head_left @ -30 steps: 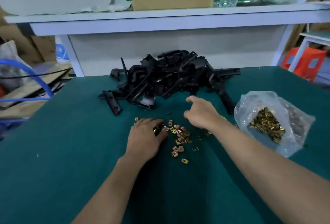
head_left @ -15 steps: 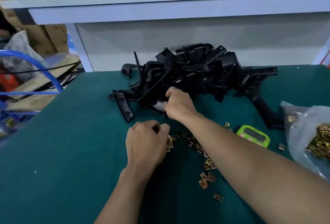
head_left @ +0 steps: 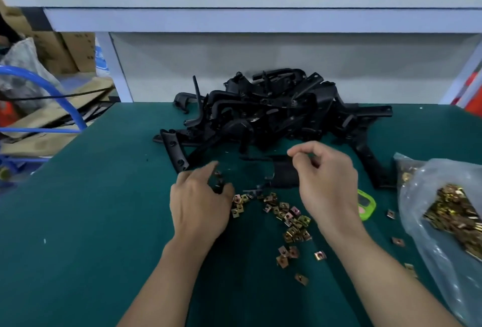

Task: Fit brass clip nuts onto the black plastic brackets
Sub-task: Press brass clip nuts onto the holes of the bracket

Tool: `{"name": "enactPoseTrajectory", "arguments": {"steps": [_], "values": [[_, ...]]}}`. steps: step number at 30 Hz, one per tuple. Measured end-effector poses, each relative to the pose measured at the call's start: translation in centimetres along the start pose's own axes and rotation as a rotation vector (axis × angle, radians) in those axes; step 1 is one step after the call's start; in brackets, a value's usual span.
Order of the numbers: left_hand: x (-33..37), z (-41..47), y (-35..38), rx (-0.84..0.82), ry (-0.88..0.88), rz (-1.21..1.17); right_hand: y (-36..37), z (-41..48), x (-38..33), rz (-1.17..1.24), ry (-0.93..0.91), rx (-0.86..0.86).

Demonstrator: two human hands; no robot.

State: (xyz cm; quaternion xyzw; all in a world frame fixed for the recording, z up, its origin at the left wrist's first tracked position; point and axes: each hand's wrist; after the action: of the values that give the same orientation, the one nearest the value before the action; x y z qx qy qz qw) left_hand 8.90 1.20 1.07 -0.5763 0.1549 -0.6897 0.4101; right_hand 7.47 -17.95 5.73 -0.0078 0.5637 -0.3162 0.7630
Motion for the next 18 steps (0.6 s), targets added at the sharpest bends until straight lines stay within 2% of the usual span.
{"name": "enactPoseTrajectory", "arguments": {"steps": [3, 5, 8, 10, 11, 15, 18], "values": [[1.3, -1.6, -0.1, -0.119, 0.29, -0.044, -1.5, -2.3, 0.3, 0.177, 0.065, 0.006], [2.3, -3.3, 0.5, -0.158, 0.472, -0.061, -2.1, -3.1, 0.3, 0.34, 0.108, -0.062], [3.7, -5.0, 0.5, -0.011, 0.495, -0.255, -3.3, -3.6, 0.4, 0.514, 0.049, -0.162], [4.6, -5.3, -0.5, 0.013, 0.366, -0.412, -4.3, -3.5, 0.5, 0.6, 0.002, -0.19], [5.0, -5.3, -1.1, -0.001, 0.282, -0.505, -4.8, -3.5, 0.6, 0.512, -0.042, -0.179], [6.4, -5.4, -2.6, -0.107, 0.029, -0.989, -4.8, -4.3, 0.5, -0.145, -0.254, -0.174], [6.8, -5.3, -2.8, -0.252, -0.156, -1.133, -3.5, -5.0, 0.7, -0.638, -0.346, -0.128]]}}
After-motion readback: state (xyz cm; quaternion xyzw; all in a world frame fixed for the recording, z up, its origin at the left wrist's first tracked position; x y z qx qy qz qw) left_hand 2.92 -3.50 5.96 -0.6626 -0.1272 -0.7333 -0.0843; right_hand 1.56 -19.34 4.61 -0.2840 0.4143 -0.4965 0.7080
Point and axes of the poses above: each hand's wrist, its own z-axis towards the middle knuckle, its own y-axis out of the palm, x = y × z, and after that the axes turned 1 degree about -y, right-handed
